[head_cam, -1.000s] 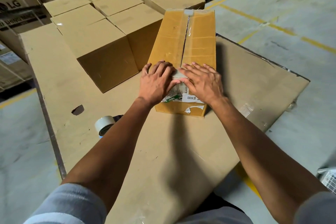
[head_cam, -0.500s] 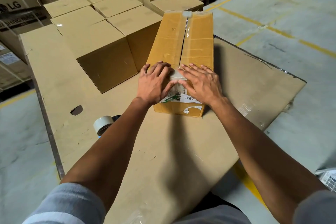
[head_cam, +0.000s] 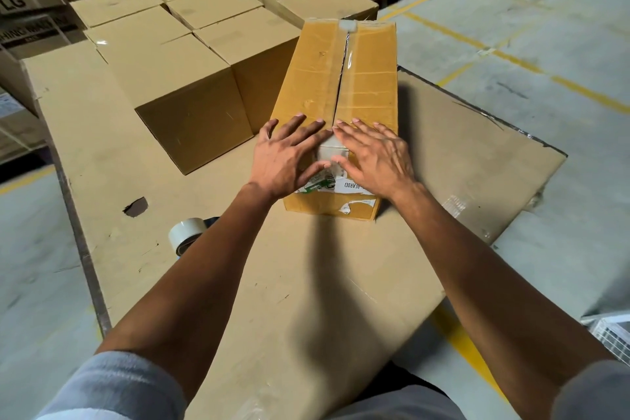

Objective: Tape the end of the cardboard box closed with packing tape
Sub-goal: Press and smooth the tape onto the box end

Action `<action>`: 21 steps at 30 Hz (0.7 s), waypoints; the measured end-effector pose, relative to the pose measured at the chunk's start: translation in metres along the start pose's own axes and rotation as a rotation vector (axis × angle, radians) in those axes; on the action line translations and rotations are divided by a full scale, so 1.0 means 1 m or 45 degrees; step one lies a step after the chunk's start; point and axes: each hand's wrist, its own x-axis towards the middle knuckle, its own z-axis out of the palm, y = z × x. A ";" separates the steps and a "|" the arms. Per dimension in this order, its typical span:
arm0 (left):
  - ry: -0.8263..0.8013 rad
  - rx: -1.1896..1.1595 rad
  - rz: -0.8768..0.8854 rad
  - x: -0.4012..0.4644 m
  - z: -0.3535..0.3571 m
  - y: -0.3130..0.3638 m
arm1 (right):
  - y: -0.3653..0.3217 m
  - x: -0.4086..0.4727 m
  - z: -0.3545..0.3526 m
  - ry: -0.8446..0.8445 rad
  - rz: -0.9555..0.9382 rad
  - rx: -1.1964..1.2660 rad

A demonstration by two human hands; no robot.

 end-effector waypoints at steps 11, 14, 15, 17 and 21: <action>0.108 -0.045 -0.047 0.003 0.009 0.003 | 0.003 0.001 0.004 -0.037 -0.035 -0.037; 0.072 -0.003 -0.005 -0.001 0.008 0.000 | 0.003 -0.001 0.003 -0.044 -0.051 -0.053; 0.058 0.009 0.010 -0.002 0.006 -0.001 | 0.003 -0.001 0.003 -0.049 -0.057 -0.055; 0.032 -0.012 0.013 -0.003 0.003 -0.002 | 0.002 -0.002 -0.001 -0.067 -0.067 -0.037; 0.102 -0.125 -0.171 0.005 0.000 0.014 | -0.001 0.001 -0.006 -0.062 0.020 0.078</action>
